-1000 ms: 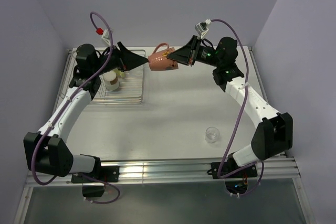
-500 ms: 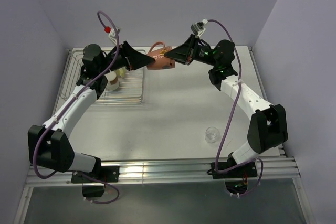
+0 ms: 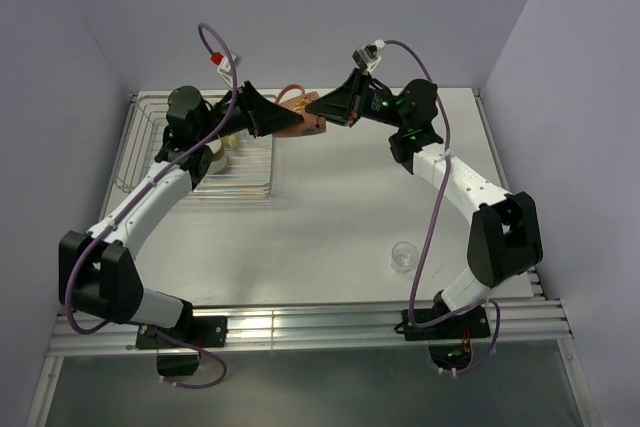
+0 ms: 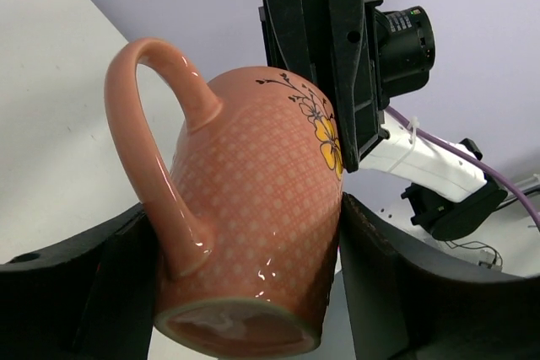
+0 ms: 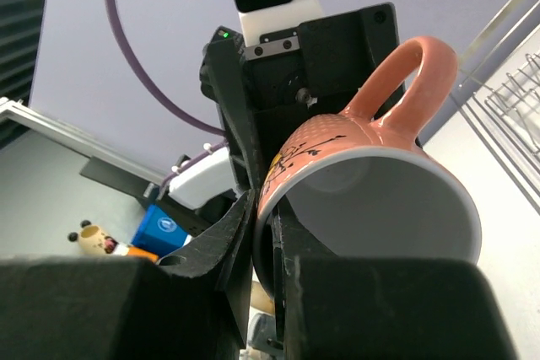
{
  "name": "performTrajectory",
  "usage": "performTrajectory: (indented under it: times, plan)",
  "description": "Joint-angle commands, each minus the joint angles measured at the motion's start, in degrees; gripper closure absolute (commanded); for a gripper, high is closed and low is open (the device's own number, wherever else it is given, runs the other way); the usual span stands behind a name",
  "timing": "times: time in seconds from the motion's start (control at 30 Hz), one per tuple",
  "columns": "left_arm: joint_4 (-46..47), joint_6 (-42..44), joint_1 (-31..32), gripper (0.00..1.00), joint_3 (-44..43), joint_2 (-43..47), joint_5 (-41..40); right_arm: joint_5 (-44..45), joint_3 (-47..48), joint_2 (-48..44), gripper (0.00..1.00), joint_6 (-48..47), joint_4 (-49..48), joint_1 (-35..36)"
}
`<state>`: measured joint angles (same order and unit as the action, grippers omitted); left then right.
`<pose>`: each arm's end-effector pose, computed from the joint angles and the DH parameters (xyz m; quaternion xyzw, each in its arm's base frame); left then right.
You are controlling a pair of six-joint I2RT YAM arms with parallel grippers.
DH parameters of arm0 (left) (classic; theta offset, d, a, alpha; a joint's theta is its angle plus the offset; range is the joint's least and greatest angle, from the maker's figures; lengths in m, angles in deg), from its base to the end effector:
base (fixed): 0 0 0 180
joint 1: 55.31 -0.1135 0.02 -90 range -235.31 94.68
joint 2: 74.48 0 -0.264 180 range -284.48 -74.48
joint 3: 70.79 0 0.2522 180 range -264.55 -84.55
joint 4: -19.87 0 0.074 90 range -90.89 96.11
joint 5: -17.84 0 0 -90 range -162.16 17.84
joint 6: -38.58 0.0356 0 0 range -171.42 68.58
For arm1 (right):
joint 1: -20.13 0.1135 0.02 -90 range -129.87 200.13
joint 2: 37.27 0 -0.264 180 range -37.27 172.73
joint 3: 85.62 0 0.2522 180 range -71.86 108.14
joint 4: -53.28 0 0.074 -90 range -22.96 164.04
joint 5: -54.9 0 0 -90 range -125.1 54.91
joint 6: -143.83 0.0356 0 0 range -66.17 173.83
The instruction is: Load the cups into the dish rack
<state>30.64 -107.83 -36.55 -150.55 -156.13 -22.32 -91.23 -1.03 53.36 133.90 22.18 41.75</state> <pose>0.3033 -0.1317 0.3814 0.1127 0.6615 -0.6374 0.3789 0.3226 0.1596 0.3907 -0.1151 0.6072 0.7368 0.2742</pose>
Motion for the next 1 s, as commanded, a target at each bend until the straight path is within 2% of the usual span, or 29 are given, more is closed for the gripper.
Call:
performTrajectory:
  times: [0.0, 0.03, 0.07, 0.13, 0.17, 0.3, 0.43, 0.57, 0.63, 0.77, 0.9, 0.97]
  plan:
    - [3.1, 0.0, 0.3, 0.33, 0.0, -0.2, 0.5, 0.6, 2.7, -0.2, 1.00, 1.1, -7.7, 0.7]
    - [3.2, -0.1, 0.3, 0.43, -0.1, -0.4, 0.7, 0.7, 2.6, -0.2, 1.00, 0.8, -7.7, 0.7]
    - [3.1, -0.2, 0.4, 0.62, -0.4, -0.4, 0.8, 0.8, 2.4, -0.2, 1.00, 0.5, -7.3, 0.7]
    - [2.3, 0.0, 0.4, 0.84, -0.7, -0.3, 1.0, 1.1, 2.3, -0.4, 1.00, -0.3, -6.4, 0.7]
    - [1.6, 0.4, 0.5, 1.00, -1.1, -0.1, 1.0, 1.4, 2.3, -0.6, 1.00, -1.7, -4.6, 0.7]
    - [-4.0, 4.5, 0.4, 1.00, -2.6, 1.6, -0.5, 3.6, 2.5, -1.8, 0.95, -8.0, 3.6, 0.7]
    - [-14.0, 9.3, 0.2, 1.00, -5.5, 3.6, -3.5, 6.8, 2.9, -4.1, 0.78, -16.3, 13.3, 0.6]
    - [-19.9, 12.3, -0.8, 1.00, -8.5, 4.7, -5.8, 11.7, 5.3, -6.0, 0.69, -24.3, 28.7, 0.5]
    - [-22.6, 13.2, -1.4, 1.00, -9.4, 5.2, -6.5, 13.3, 6.9, -6.2, 0.65, -26.9, 32.7, 0.2]
    - [-29.4, 16.0, -2.8, 1.00, -11.7, 5.7, -7.8, 16.9, 8.2, -6.8, 0.59, -30.1, 40.5, 0.0]
    - [-38.4, 20.0, -4.7, 1.00, -14.2, 5.3, -9.8, 20.5, 8.3, -7.2, 0.57, -31.9, 44.4, -0.4]
    - [-43.2, 23.5, -5.2, 1.00, -17.3, 4.6, -14.1, 24.1, 8.6, -7.3, 0.57, -33.9, 48.7, -0.5]
